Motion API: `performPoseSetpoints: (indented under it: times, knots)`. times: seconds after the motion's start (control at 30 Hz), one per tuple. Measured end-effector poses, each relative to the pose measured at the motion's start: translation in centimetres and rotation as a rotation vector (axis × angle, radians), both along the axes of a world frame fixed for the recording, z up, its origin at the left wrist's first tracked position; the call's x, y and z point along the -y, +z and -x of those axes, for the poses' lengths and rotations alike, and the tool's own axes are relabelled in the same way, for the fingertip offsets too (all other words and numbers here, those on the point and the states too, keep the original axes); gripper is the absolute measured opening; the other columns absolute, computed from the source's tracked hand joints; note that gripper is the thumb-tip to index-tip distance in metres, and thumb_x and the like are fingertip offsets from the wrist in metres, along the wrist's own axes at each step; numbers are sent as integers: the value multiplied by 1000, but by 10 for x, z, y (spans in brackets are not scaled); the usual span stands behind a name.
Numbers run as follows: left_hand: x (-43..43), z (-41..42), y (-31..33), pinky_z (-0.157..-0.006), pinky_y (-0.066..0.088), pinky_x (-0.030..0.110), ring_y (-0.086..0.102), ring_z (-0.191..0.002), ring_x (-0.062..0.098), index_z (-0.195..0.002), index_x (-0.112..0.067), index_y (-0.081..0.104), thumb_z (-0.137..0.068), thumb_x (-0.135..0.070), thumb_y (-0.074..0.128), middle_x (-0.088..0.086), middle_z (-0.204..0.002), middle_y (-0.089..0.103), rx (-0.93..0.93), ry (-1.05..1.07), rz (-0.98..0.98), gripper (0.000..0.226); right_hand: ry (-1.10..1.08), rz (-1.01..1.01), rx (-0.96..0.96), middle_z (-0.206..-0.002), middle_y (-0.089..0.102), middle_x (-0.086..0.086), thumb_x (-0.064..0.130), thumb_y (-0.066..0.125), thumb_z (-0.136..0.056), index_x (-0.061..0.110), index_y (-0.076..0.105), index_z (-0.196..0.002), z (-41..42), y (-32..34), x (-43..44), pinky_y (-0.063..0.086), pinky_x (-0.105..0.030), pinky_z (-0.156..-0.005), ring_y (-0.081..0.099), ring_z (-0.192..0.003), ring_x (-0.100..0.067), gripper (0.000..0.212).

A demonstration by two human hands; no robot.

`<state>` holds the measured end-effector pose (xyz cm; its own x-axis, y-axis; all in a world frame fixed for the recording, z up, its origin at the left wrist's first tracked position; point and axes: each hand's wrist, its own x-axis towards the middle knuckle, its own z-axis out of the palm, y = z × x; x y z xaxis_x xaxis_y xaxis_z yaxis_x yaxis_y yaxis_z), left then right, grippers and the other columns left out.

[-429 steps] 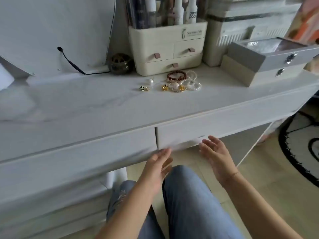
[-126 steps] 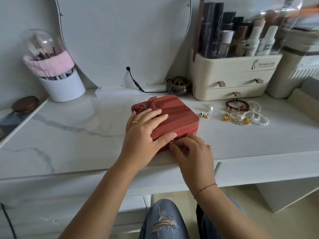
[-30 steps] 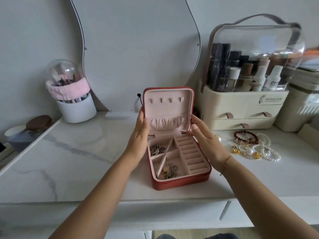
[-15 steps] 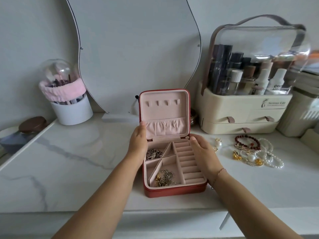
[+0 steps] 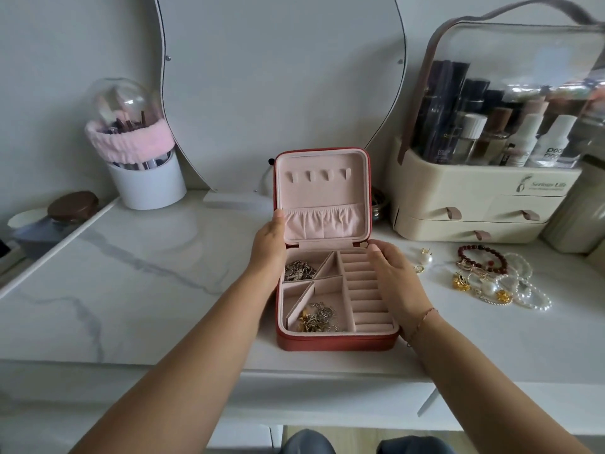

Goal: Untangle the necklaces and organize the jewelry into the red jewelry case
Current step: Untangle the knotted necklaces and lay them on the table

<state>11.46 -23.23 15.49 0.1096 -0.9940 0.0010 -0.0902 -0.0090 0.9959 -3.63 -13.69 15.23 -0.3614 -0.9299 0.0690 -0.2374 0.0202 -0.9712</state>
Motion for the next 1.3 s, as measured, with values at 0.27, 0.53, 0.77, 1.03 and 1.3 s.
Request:
performPoseSetpoints:
  times: [0.27,0.53,0.77,1.03,1.3]
  knots:
    - [0,-2,1,-66,34,6,49,-113,15,-128,-11,55,-103,-37,33,-3,-112,58,-25,-7,16,42,93,44,-79,-105,56,-35,37,44,-98,5,64,-97,-4,6,0,48,-55,-79,54,-81,-46,38]
    - [1,-8,-3,-84,39,21,51,-112,10,-128,-10,57,-102,-43,32,-6,-115,55,1,-97,52,49,3,281,-617,-108,52,5,40,65,-79,18,61,-105,-6,19,-15,39,-19,-87,52,-97,-8,34]
    - [5,-8,-6,-70,40,17,50,-77,2,-87,-24,52,-102,-42,35,-9,-84,53,15,-94,46,29,645,-11,-1058,-102,66,8,44,70,-76,24,72,-96,-34,34,-15,46,-30,-85,58,-93,-10,29]
    - [9,-9,-10,-87,46,29,58,-96,22,-95,-16,60,-100,-47,38,4,-97,61,-16,-100,34,39,576,-58,-1172,-111,64,5,39,66,-81,25,67,-107,-43,37,-11,42,-28,-89,56,-103,-15,29]
    - [8,-9,-10,-93,45,34,60,-105,24,-106,-11,61,-100,-46,38,12,-112,65,-39,-99,41,43,568,-18,-1217,-112,62,4,34,60,-84,23,64,-109,-45,33,-10,36,-24,-79,55,-105,-18,27]
